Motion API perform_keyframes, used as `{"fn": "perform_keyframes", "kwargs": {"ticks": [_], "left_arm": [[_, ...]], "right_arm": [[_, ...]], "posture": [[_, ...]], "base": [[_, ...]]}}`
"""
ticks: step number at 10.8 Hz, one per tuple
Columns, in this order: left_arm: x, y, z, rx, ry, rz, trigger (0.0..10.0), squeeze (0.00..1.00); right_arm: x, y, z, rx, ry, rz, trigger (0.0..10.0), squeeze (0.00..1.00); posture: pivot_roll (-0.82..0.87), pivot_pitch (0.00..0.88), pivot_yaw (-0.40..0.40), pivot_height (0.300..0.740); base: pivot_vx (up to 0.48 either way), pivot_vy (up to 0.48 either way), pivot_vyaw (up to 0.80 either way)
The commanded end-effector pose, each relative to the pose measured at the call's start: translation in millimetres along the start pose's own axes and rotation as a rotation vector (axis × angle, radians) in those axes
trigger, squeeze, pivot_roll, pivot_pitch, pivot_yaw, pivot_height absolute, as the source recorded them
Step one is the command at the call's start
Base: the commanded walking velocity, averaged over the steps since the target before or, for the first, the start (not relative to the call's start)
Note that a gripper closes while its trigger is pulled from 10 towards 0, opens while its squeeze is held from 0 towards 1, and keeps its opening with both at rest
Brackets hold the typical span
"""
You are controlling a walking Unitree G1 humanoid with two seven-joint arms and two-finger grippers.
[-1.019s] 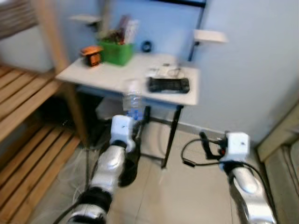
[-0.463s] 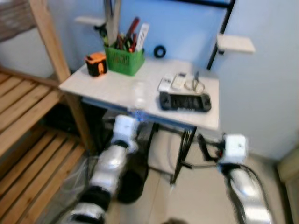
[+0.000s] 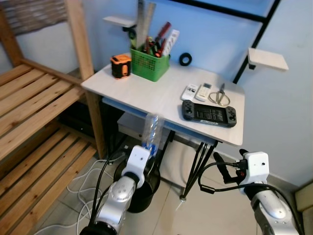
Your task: Clean up the room
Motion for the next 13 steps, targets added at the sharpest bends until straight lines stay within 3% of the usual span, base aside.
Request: {"fn": "perform_keyframes", "kwargs": {"ticks": [1, 3, 7, 10, 13], "left_arm": [[1.2, -2.4, -3.4, -0.033, 0.002, -0.019, 10.0, 0.0], [-25.8, -30.9, -11.2, -0.214, 0.067, -0.112, 10.0, 0.0], [-32.5, -55.0, -7.7, -0.37, 0.044, -0.253, 10.0, 0.0], [-19.7, -65.4, -5.8, -0.435, -0.01, -0.367, 10.0, 0.0], [-25.1, -66.8, -5.0, -0.464, -0.033, -0.489, 10.0, 0.0]], "right_arm": [[6.0, 5.8, 0.6, 0.008, -0.005, 0.001, 10.0, 0.0], [4.4, 10.1, -2.2, 0.005, 0.03, -0.001, 10.0, 0.0], [10.4, 11.3, 8.2, -0.019, 0.023, 0.005, 10.0, 0.0], [14.9, 7.1, 46.5, -0.077, 0.025, 0.012, 10.0, 0.0], [16.7, 0.6, 84.0, -0.15, -0.009, 0.005, 10.0, 0.0]], "posture": [[-0.07, 0.0, -0.104, 0.74], [-0.07, 0.0, -0.132, 0.74], [-0.14, 0.026, -0.155, 0.74], [-0.23, 0.094, -0.167, 0.74], [-0.31, 0.151, -0.167, 0.74]], "base": [[0.0, 0.0, 0.0], [0.0, 0.0, 0.0], [0.0, 0.0, 0.0], [0.0, 0.0, 0.0], [0.0, 0.0, 0.0]]}}
Point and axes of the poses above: a point about 5 cm out from each wrist's last joint towards the gripper, its own z axis pointing back from the gripper into the wrist, its own y axis along the axis of the wrist's last joint, x = y × z, the point moved 4 cm from there along -z, pointing out of the wrist towards the gripper
